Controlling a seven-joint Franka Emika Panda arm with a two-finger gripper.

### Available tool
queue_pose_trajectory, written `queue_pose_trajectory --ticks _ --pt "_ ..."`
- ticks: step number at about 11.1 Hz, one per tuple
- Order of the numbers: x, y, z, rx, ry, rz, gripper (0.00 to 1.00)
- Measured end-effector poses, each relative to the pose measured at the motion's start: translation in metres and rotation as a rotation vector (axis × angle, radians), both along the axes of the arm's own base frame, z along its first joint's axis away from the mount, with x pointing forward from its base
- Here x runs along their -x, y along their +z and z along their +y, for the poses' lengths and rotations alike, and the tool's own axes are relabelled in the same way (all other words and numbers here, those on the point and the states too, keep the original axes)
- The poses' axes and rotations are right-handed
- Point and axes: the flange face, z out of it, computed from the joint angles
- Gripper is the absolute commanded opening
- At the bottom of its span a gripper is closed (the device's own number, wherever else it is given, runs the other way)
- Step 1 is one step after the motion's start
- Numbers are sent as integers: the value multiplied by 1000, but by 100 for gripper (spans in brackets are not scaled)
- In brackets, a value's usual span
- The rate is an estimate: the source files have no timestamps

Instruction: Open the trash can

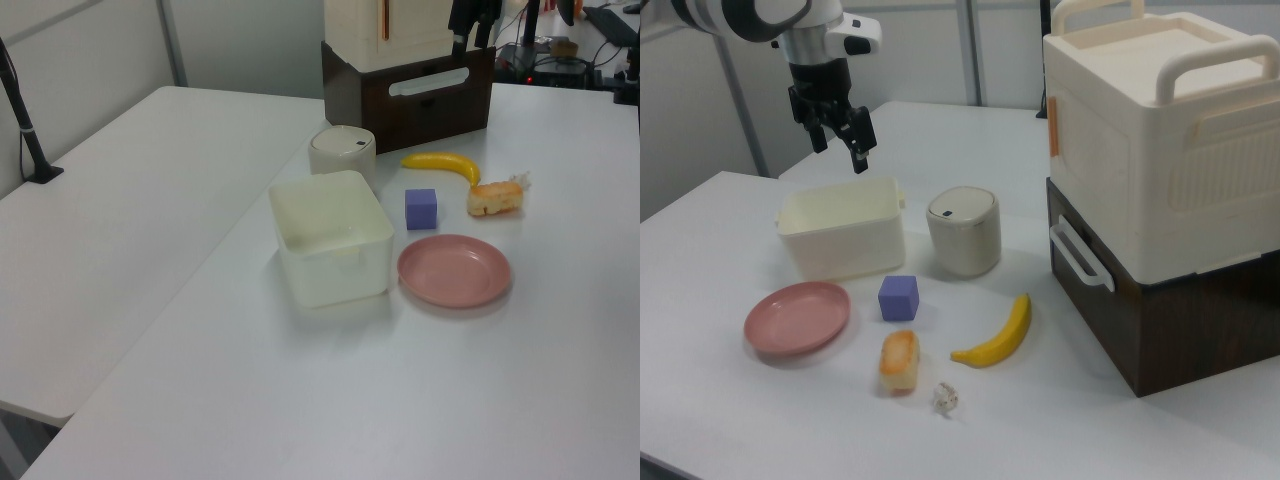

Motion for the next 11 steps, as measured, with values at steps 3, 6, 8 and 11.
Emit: queue_pose_trajectory --ticks 3,6,8,11 --pt "0 0 0 0 0 0 100" --pt "1 -4 0 0 0 8 100" --pt "1 -4 0 0 0 10 100" --pt "1 -4 0 0 0 9 100"
